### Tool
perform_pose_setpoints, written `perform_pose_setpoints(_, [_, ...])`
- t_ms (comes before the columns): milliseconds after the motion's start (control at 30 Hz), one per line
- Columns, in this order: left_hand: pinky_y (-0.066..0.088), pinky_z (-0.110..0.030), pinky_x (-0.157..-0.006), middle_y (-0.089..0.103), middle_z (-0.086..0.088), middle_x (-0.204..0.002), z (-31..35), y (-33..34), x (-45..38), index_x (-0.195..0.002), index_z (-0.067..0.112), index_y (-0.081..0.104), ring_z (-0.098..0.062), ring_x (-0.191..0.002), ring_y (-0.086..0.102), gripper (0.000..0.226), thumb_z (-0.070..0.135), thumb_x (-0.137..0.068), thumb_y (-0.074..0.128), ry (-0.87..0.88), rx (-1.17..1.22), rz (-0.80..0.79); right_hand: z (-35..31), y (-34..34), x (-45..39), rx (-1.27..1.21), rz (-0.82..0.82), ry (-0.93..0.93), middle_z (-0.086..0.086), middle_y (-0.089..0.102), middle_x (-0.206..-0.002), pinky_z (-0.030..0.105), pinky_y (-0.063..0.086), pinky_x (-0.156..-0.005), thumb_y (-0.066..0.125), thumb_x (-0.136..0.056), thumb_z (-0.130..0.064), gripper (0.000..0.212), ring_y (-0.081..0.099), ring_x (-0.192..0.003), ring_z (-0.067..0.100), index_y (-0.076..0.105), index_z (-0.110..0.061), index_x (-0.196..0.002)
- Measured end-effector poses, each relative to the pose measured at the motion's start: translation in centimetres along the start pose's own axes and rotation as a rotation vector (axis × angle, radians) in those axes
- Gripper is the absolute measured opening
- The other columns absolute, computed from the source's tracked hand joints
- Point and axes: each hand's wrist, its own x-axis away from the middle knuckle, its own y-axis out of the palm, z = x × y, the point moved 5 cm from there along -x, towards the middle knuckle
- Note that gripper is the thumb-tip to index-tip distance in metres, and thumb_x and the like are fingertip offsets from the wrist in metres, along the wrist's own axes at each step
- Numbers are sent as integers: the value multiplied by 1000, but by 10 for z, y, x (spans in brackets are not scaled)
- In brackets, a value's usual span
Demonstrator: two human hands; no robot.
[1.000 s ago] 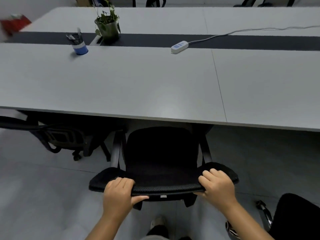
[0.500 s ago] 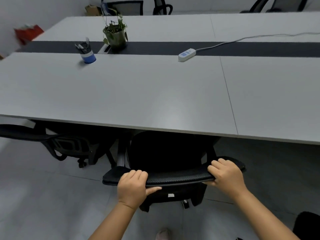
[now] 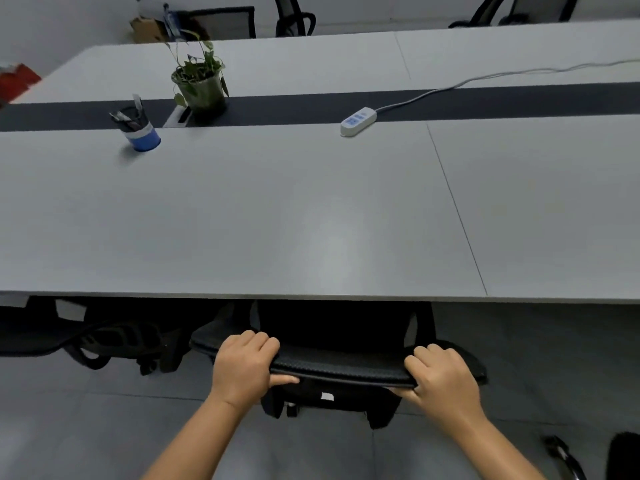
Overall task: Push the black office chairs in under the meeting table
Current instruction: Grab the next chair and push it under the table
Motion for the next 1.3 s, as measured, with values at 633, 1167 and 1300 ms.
perform_pose_setpoints(633, [22, -24, -55, 56, 1, -52, 9, 27, -41, -56, 13, 59, -13, -56, 40, 78, 73, -82, 15, -134, 94, 54, 53, 17, -40, -30, 109, -51, 0, 44, -46, 26, 15, -53, 39, -83, -59, 59, 40, -41, 17, 47, -13, -48])
perform_pose_setpoints(1167, [38, 0, -78, 52, 35, -108, 126, 7, -79, -93, 58, 51, 9, -98, 50, 24, 42, -75, 46, -152, 1152, -250, 48, -19, 5, -462, 198, 711, 1, 63, -92, 2, 30, -92, 54, -80, -31, 29, 49, -94, 8, 68, -5, -82])
perform_pose_setpoints(1300, [34, 0, -87, 44, 38, -121, 163, 17, -55, -100, 42, 51, 15, -107, 44, 24, 35, -77, 50, 279, 1198, -475, -4, -35, 107, -556, 273, 1275, -19, 50, -109, -6, 24, -90, 47, -74, -45, 49, 44, -105, -5, 65, -9, -102])
